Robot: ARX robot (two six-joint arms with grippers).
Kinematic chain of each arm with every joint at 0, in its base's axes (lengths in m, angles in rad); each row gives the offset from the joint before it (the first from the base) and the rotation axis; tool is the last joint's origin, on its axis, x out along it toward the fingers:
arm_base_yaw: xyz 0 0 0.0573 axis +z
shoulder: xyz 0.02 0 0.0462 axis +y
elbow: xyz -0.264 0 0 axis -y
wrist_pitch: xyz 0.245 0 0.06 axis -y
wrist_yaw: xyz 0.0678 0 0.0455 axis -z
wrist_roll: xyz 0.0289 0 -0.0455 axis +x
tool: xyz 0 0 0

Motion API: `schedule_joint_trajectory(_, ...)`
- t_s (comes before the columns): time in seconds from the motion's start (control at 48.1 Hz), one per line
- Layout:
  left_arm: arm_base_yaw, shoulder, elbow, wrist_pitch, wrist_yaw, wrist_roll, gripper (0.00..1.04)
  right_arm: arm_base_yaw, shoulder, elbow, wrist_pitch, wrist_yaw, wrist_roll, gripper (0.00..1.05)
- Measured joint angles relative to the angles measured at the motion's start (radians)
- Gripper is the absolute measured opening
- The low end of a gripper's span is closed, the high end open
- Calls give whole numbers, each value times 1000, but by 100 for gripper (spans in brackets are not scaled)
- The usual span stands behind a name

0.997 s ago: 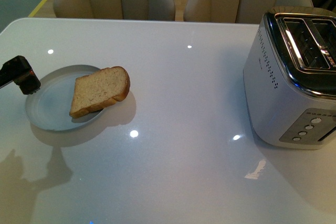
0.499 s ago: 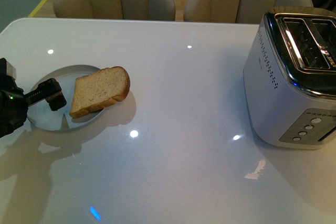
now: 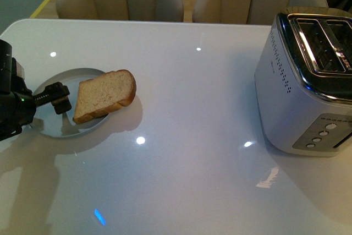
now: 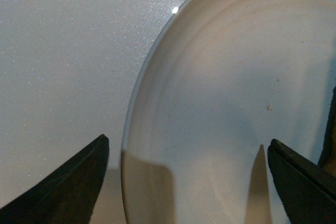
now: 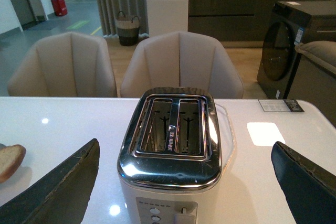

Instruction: Left arm holds plate, right arm toasts bread

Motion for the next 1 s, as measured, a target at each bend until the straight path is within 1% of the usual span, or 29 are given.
schedule_joint_trajectory(0.145,0,10,1,2,-18,10,62,0,0,0,0,0,0,96)
schedule_joint_trajectory(0.166,1,11,1,2,-20,10,57,0,0,0,0,0,0,96)
schedule_joint_trajectory(0.208,2,11,1,2,-21,8,50,0,0,0,0,0,0,96)
schedule_joint_trajectory(0.291,5,11,1,1,-20,-10,32,0,0,0,0,0,0,96)
schedule_joint_trajectory(0.353,5,11,1,1,-18,-32,22,0,0,0,0,0,0,96)
schedule_joint_trajectory(0.457,6,5,0,-3,-4,-72,10,0,0,0,0,0,0,96)
schedule_joint_trajectory(0.54,6,-3,-2,-9,10,-106,4,0,0,0,0,0,0,96)
schedule_joint_trajectory(0.561,6,-6,-4,-12,16,-117,3,0,0,0,0,0,0,96)
schedule_joint_trajectory(0.873,2,-55,-70,-24,77,-240,3,0,0,0,0,0,0,96)
schedule_joint_trajectory(0.997,1,-102,-126,-26,82,-264,3,0,0,0,0,0,0,96)
